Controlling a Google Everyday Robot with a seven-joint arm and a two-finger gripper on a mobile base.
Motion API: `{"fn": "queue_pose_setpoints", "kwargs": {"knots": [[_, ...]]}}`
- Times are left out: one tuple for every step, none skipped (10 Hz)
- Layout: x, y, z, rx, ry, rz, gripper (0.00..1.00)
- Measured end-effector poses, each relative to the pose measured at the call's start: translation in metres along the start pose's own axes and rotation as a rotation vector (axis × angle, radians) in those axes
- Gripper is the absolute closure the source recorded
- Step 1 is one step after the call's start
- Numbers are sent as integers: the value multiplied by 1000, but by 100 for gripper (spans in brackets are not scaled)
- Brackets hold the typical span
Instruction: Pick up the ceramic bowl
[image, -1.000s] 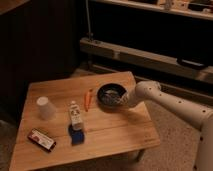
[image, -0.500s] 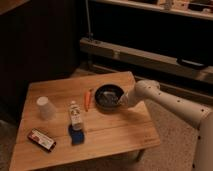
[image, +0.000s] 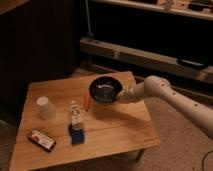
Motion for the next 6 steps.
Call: {"fn": "queue_pose_setpoints", "kwargs": {"knots": [[-9,-18,-16,43,-3,-50,100],[-19,-33,-28,70,-12,-100,100],[-29,-46,-35,91,-28,-146,100],[-36,-55,-39,105,-39,-175,100],[-36,-55,-39,105,-38,-174,100],[-36,-55,-40,105,-37,-174,100]]}}
